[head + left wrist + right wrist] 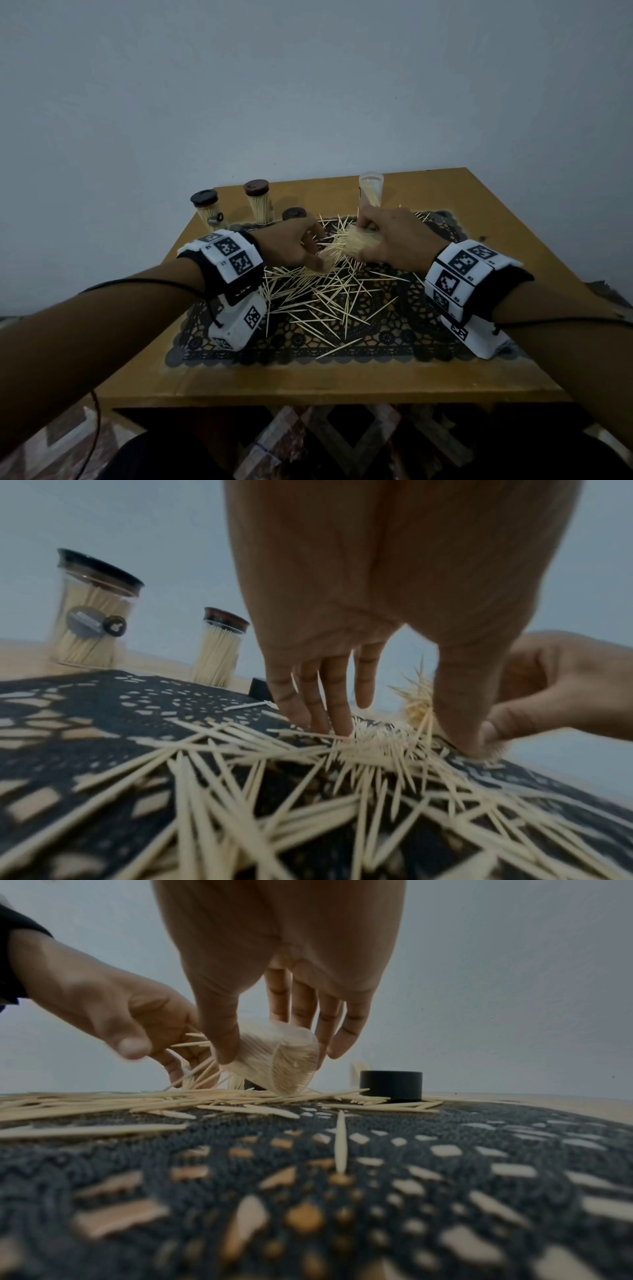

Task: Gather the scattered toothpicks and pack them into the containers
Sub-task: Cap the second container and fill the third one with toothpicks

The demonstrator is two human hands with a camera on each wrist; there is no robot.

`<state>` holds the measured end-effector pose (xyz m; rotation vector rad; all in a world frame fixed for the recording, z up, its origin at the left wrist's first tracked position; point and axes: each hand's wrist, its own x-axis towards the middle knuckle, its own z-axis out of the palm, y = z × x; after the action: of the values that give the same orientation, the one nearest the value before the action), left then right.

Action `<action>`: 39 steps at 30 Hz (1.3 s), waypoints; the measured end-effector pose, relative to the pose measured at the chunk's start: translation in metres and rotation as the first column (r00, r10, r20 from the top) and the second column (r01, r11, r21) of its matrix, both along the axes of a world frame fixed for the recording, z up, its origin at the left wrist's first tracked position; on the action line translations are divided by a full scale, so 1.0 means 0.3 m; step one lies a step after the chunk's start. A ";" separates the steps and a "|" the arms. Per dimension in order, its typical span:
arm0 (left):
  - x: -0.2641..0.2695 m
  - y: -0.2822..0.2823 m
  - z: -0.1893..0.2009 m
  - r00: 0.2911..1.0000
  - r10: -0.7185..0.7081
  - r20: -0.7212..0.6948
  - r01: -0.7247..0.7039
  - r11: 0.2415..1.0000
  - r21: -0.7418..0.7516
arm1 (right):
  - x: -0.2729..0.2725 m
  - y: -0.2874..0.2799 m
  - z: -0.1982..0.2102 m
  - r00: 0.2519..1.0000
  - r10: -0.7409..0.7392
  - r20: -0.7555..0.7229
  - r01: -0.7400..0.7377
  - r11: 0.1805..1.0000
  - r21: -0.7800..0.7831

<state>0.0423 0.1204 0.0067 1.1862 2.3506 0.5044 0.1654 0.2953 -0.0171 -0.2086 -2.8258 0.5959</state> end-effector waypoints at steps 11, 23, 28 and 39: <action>0.085 0.010 -0.046 0.991 -0.047 -0.126 0.066 0.986 0.154 | -0.004 0.006 -0.006 0.998 0.007 -0.067 -0.008 1.000 -0.011; 0.077 0.016 -0.048 0.999 -0.006 -0.054 0.023 0.949 0.315 | -0.004 0.012 -0.006 0.996 0.028 -0.085 -0.030 0.999 -0.028; 0.083 0.022 -0.020 0.997 -0.027 0.072 0.002 0.942 0.335 | 0.001 0.011 -0.003 0.996 0.055 -0.075 -0.058 0.997 -0.041; 0.062 0.003 -0.017 0.988 0.013 0.157 -0.062 0.948 0.313 | -0.002 0.009 -0.007 0.993 0.071 -0.092 -0.079 0.994 -0.080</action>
<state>0.0610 0.1215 0.0017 1.1915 2.2189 0.9823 0.1649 0.2982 -0.0193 -0.0883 -2.7351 0.7224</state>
